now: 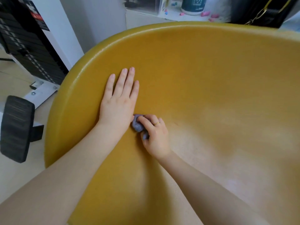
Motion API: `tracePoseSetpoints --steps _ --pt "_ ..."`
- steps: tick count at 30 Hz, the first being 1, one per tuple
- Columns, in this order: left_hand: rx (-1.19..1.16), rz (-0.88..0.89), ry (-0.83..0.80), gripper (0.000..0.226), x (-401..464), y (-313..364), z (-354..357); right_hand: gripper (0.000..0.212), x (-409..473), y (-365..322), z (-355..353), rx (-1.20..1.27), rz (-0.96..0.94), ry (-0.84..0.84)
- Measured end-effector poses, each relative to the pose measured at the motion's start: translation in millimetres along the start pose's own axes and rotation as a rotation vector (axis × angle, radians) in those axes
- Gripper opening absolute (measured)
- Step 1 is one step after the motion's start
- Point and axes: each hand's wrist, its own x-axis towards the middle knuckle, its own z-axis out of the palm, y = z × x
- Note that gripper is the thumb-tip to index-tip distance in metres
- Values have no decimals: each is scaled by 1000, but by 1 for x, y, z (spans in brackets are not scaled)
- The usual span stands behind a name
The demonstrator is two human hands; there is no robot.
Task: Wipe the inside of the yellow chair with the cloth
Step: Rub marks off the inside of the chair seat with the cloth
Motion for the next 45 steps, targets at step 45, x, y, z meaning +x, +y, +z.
tracePoseSetpoints --steps 45 --pt "-27 251 -250 129 -3 38 22 37 33 113 -57 -384 24 178"
